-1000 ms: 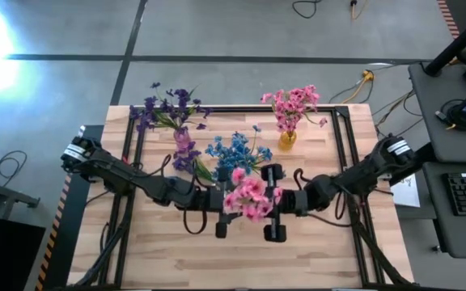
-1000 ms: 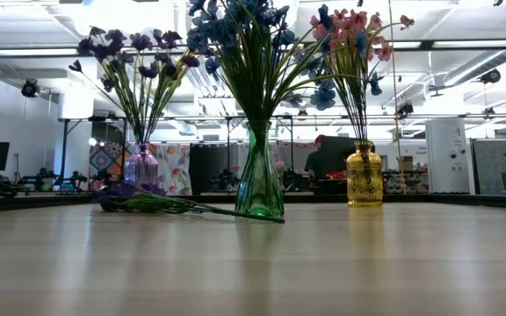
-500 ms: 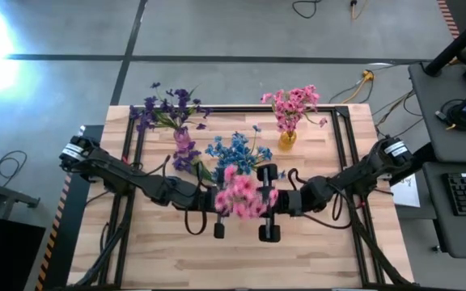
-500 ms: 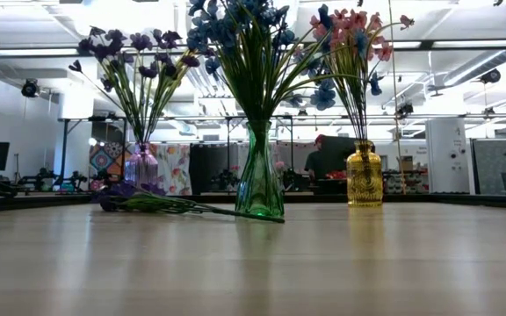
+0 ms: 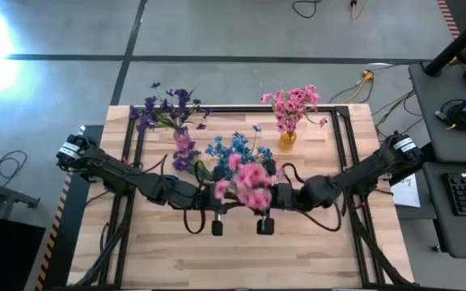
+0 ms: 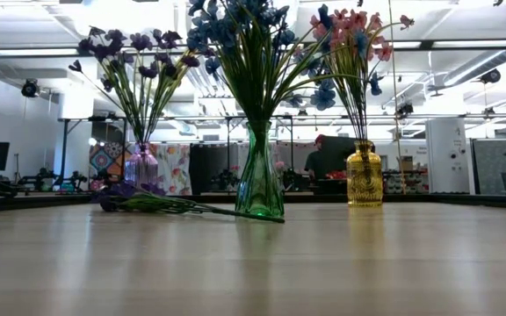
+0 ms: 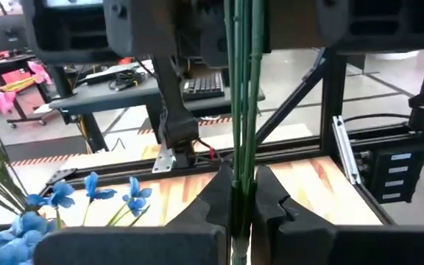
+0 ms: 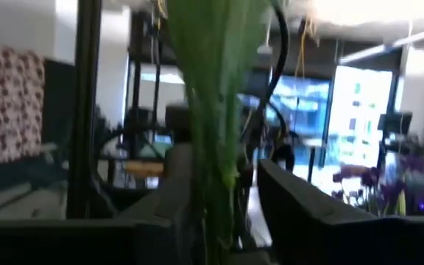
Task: Sort flowers into vase by color
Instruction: Put the pink flowers into the yellow vase
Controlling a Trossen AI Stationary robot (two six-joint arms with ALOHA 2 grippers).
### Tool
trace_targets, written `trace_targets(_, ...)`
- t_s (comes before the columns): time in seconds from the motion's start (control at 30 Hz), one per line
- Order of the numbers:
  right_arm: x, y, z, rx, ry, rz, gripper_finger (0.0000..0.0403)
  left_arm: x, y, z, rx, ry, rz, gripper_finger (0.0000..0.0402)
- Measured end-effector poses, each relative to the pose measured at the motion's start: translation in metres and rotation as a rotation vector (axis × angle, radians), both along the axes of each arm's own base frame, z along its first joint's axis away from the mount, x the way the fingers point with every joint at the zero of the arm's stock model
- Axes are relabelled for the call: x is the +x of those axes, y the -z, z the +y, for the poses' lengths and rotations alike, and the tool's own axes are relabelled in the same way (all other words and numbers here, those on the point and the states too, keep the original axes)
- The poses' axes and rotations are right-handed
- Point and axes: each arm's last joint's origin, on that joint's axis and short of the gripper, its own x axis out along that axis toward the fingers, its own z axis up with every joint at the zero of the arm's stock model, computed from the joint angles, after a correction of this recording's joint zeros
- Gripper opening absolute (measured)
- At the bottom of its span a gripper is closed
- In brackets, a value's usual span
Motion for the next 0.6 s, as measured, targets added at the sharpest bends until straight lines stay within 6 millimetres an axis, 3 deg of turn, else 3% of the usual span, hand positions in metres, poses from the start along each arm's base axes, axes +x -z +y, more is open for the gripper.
trace_targets(0.17,0.0,-0.009,-0.001,0.032,0.0,0.149,0.0181,0.0,0.003,0.002,0.016,-0.074,0.024,0.0)
trace_targets(0.3,0.002,-0.017,0.0,0.029,-0.001,0.225,0.0201,-0.001,0.005,0.003,0.023,-0.113,0.045,0.0)
trace_targets(0.43,0.002,-0.022,0.001,0.024,0.014,0.244,0.0197,-0.001,0.006,0.003,0.023,-0.114,0.051,0.0)
trace_targets(0.6,0.002,-0.024,0.001,0.024,0.014,0.242,0.016,-0.001,0.007,0.003,0.024,-0.117,0.058,0.0)
